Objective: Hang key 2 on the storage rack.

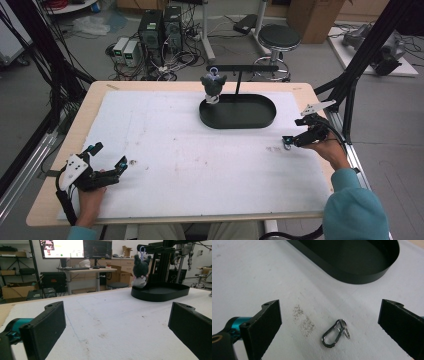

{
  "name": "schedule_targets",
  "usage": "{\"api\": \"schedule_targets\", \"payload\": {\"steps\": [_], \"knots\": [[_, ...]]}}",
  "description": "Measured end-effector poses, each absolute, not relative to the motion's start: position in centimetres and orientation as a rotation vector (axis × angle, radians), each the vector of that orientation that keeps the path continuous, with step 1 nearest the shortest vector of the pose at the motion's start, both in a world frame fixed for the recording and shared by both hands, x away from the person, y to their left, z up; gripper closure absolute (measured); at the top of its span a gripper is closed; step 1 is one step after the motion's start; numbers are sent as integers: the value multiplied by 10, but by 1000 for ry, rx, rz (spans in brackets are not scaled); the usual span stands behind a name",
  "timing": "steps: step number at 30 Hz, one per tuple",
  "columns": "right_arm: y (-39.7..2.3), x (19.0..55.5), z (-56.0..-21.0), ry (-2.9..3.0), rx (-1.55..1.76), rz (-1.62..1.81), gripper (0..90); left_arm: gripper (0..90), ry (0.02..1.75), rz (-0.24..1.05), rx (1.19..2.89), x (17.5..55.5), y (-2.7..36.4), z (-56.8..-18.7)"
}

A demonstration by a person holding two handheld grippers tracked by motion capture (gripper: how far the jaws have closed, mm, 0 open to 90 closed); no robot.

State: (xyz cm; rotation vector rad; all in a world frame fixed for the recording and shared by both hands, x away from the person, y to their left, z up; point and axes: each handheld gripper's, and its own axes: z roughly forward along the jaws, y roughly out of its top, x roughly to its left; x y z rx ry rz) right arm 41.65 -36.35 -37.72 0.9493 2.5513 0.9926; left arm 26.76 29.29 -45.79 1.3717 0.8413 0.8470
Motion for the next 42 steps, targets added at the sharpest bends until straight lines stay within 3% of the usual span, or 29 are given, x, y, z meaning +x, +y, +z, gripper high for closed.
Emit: {"api": "schedule_targets", "payload": {"steps": [6,10,20,25,30,42], "knots": [[-363,424,-387,2598,957,942,54,17,841,845,1374,267,293,-458],[-365,429,-393,2660,954,897,146,17,841,845,1374,267,293,-458],[-364,438,-406,2712,975,776,184,17,841,846,1373,268,293,-458],[-366,440,-408,2732,970,743,292,17,841,847,1372,268,293,-458],[-366,440,-407,2743,953,699,460,17,841,847,1373,267,293,-458],[-363,440,-407,2723,917,637,626,17,841,848,1373,267,293,-458]]}}
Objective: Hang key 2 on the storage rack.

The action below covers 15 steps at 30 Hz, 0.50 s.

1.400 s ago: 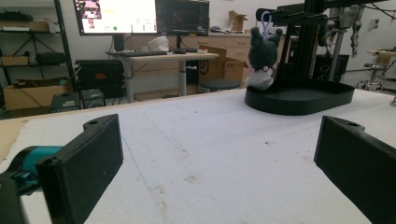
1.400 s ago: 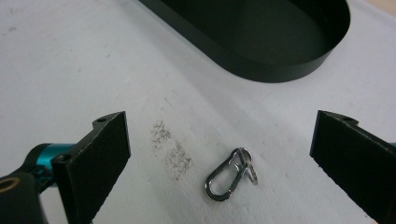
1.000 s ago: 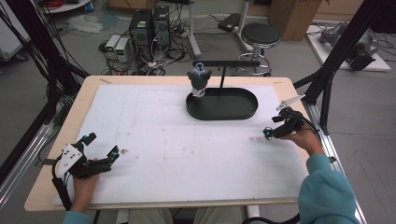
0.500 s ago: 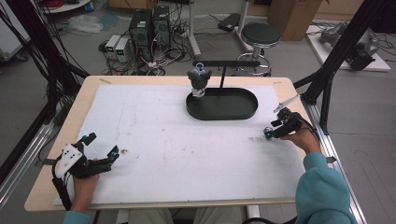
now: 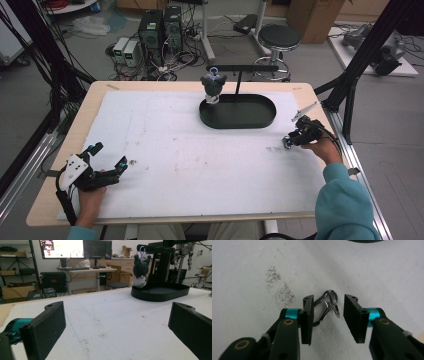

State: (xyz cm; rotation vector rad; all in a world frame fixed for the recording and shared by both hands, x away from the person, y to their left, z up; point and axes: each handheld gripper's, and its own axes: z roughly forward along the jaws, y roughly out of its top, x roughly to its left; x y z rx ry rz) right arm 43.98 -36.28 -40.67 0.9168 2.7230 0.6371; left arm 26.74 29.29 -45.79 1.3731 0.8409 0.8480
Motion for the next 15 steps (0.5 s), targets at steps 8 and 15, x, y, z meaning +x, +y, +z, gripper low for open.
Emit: {"api": "schedule_targets", "payload": {"steps": [8,15], "knots": [[-360,439,-407,2721,890,606,728,17,841,848,1372,267,293,-458],[-359,439,-406,2714,882,595,778,17,840,848,1374,267,293,-458]]}}
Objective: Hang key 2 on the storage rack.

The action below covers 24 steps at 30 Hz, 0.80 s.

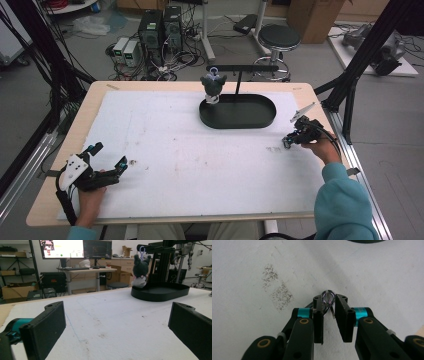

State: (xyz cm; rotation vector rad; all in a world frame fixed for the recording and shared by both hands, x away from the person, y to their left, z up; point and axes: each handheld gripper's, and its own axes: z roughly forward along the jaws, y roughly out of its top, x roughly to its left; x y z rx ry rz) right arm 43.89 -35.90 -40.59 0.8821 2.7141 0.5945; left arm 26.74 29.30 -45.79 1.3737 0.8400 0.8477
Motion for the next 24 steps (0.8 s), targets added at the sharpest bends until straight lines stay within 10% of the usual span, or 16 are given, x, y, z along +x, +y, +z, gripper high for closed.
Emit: {"api": "schedule_targets", "payload": {"steps": [24], "knots": [[-359,439,-405,2709,881,554,877,17,841,849,1373,267,293,-458]]}}
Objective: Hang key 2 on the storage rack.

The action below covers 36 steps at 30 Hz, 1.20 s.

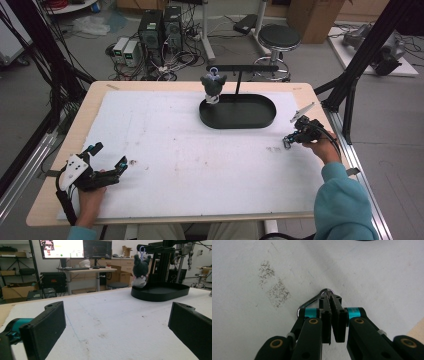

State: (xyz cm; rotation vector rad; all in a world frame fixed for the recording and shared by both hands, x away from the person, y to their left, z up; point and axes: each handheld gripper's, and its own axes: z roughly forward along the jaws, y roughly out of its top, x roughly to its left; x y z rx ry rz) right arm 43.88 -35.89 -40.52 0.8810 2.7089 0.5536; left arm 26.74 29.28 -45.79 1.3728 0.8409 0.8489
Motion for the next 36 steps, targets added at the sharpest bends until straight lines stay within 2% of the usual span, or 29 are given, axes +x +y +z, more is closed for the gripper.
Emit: {"api": "schedule_targets", "payload": {"steps": [7,15,25,36], "knots": [[-359,438,-403,2698,911,568,884,17,841,848,1372,267,293,-458],[-363,436,-392,2631,975,744,887,17,841,847,1372,267,293,-458],[-363,432,-370,2509,1017,995,889,17,840,848,1372,267,293,-458],[-352,437,-330,2407,983,1149,889,17,841,847,1372,268,293,-458]]}}
